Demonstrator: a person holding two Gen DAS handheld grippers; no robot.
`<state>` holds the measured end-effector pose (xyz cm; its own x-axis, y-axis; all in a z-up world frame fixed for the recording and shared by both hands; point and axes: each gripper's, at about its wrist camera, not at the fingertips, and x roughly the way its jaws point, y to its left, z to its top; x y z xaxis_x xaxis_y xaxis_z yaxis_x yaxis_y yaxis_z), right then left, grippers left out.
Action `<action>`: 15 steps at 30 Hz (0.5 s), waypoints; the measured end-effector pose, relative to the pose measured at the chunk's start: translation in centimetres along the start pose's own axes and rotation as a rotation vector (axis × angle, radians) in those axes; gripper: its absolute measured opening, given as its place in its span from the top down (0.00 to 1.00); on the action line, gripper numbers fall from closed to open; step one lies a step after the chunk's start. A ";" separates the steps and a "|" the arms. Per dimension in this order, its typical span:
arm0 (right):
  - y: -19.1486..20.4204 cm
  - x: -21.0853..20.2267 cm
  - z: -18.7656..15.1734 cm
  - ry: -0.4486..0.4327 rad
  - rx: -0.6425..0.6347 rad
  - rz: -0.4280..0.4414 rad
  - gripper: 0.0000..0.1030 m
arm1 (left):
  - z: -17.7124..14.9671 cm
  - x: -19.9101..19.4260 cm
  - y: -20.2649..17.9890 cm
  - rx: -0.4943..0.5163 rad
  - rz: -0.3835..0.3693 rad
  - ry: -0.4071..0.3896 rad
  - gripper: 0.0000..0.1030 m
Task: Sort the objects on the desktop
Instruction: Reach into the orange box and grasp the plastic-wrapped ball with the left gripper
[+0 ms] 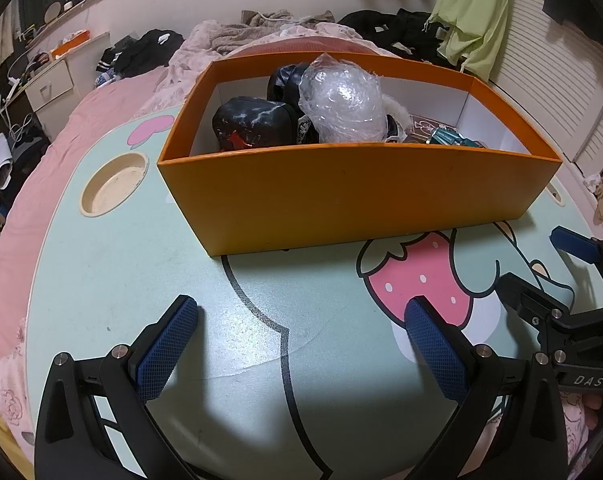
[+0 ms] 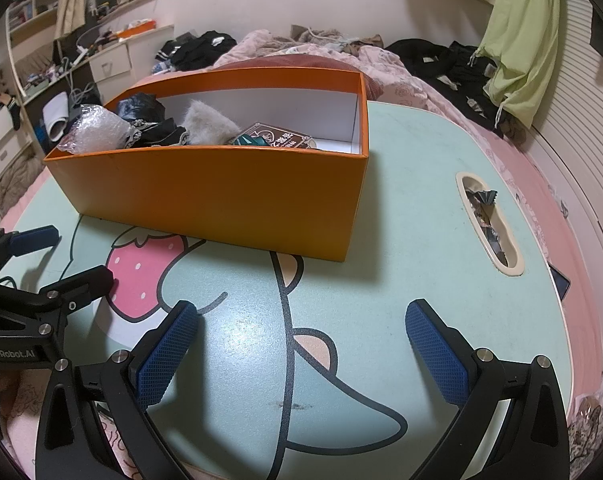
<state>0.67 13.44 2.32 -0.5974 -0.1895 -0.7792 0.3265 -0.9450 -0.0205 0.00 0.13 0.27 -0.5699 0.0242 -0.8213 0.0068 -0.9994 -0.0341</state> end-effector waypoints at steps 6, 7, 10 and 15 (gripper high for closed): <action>0.1 0.0 0.0 0.000 0.000 0.000 0.00 | 0.2 -0.7 0.4 -0.016 -0.004 -0.028 0.15; 0.0 0.0 0.0 0.000 0.000 0.000 0.00 | 0.2 -1.5 0.6 -0.019 -0.011 -0.050 0.18; 0.0 0.0 -0.1 0.000 0.000 0.000 0.00 | 1.1 -4.5 1.1 -0.027 -0.050 -0.136 0.27; -0.1 0.0 -0.2 -0.001 0.000 0.000 0.00 | 5.2 -6.5 1.2 -0.020 -0.076 -0.218 0.32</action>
<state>0.77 13.53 2.22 -0.5978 -0.1902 -0.7787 0.3265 -0.9450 -0.0199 -0.55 -1.38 8.51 -0.7336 0.0915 -0.6734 -0.0278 -0.9941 -0.1048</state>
